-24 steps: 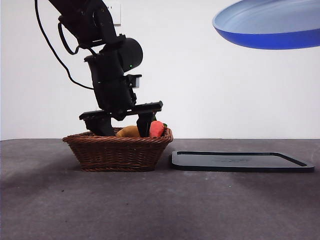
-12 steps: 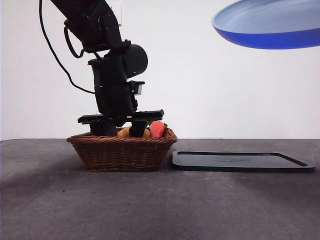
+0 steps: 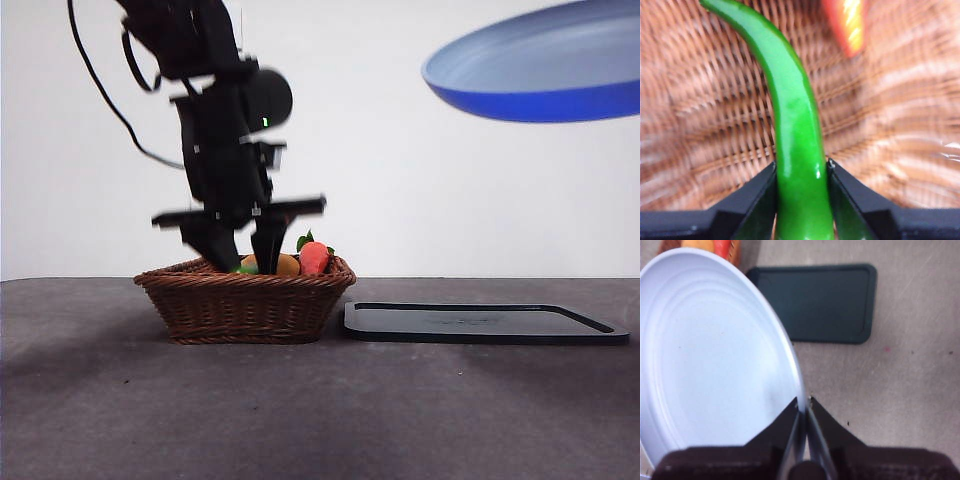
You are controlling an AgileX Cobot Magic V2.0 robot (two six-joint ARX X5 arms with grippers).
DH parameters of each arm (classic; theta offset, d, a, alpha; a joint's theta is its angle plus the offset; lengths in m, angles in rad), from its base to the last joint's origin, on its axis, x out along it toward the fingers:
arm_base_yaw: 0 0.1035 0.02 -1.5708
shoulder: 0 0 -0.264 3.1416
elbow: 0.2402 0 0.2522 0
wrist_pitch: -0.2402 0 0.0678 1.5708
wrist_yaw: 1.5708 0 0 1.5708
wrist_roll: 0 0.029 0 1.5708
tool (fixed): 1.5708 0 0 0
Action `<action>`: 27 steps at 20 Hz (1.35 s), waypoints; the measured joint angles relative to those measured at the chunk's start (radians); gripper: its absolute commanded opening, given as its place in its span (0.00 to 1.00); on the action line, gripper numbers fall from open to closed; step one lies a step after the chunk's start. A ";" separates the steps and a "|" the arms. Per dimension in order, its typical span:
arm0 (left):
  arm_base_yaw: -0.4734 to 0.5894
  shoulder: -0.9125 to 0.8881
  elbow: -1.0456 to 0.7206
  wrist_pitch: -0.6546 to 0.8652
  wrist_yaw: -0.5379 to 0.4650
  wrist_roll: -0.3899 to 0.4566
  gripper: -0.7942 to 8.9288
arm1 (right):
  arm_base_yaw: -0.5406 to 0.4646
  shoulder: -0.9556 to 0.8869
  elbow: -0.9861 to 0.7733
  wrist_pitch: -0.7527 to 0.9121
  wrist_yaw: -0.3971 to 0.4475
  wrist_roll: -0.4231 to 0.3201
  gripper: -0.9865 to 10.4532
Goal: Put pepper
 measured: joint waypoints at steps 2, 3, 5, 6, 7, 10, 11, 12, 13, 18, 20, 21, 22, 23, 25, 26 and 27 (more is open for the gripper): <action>0.000 -0.056 0.000 -0.004 0.000 0.000 0.22 | 0.000 0.042 0.000 0.000 0.000 0.000 0.09; 0.000 -0.083 0.000 -0.011 0.001 0.000 0.22 | 0.000 0.066 0.000 0.002 0.000 0.000 0.09; 0.000 -0.132 0.000 -0.031 0.003 0.000 0.22 | 0.000 0.118 0.000 0.026 0.000 0.000 0.09; -0.003 -0.158 0.000 -0.042 0.005 0.000 0.22 | 0.000 0.146 0.000 0.050 0.000 0.001 0.09; -0.007 -0.184 0.000 -0.052 0.005 0.001 0.22 | 0.000 0.180 0.000 0.072 0.000 0.003 0.09; -0.039 -0.276 0.000 -0.059 0.005 0.008 0.22 | 0.000 0.303 0.000 0.125 -0.014 0.012 0.09; -0.056 -0.303 0.000 -0.058 0.013 0.009 0.22 | 0.000 0.351 0.000 0.142 -0.047 0.020 0.09; -0.075 -0.326 0.000 -0.058 0.030 0.010 0.22 | 0.000 0.398 0.000 0.163 -0.087 0.029 0.09; -0.097 -0.343 0.000 -0.058 0.054 0.010 0.22 | 0.001 0.443 0.000 0.193 -0.122 0.042 0.09; -0.264 -0.333 0.000 -0.037 0.130 0.037 0.22 | 0.021 0.564 0.000 0.298 -0.153 0.111 0.09; -0.332 -0.306 0.000 0.009 0.131 0.053 0.22 | 0.026 0.571 0.000 0.309 -0.154 0.125 0.09; -0.362 -0.289 0.000 0.021 0.132 0.061 0.22 | 0.027 0.571 0.000 0.309 -0.155 0.129 0.09; -0.382 -0.270 0.000 0.034 0.134 0.072 0.22 | 0.027 0.571 0.000 0.309 -0.163 0.133 0.09; -0.393 -0.251 0.000 0.048 0.132 0.081 0.22 | 0.027 0.571 0.000 0.308 -0.175 0.135 0.09; -0.398 -0.201 0.000 0.059 0.103 0.100 0.22 | 0.027 0.571 0.000 0.304 -0.180 0.139 0.09; -0.398 -0.177 0.000 0.062 0.090 0.107 0.22 | 0.031 0.571 0.000 0.296 -0.180 0.139 0.09; -0.398 -0.157 0.000 0.062 0.087 0.110 0.22 | 0.032 0.571 0.000 0.290 -0.180 0.139 0.09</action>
